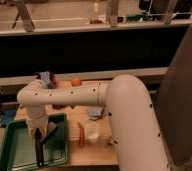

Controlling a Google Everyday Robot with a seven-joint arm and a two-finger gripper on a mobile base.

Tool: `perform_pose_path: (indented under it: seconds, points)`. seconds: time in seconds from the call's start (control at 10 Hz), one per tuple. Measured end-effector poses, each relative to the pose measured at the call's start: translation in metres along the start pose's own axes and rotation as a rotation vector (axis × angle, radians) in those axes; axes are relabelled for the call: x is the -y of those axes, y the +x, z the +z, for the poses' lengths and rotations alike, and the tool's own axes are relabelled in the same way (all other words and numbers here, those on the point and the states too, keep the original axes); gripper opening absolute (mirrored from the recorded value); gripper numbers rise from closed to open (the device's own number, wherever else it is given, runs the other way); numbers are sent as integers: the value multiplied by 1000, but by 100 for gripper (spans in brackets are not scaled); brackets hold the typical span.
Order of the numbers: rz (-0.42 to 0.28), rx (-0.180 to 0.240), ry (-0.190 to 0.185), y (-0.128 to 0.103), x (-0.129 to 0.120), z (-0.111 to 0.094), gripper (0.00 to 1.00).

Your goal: Wipe tray with brush

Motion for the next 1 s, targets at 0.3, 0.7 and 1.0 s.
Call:
perform_pose_path:
  seconds: [0.3,0.7,1.0]
  points:
    - [-66,34,-17,0,13,4,0]
    - [-286,181,-17,0,76,28,0]
    - [-442,278,-26,-25,115,42,0]
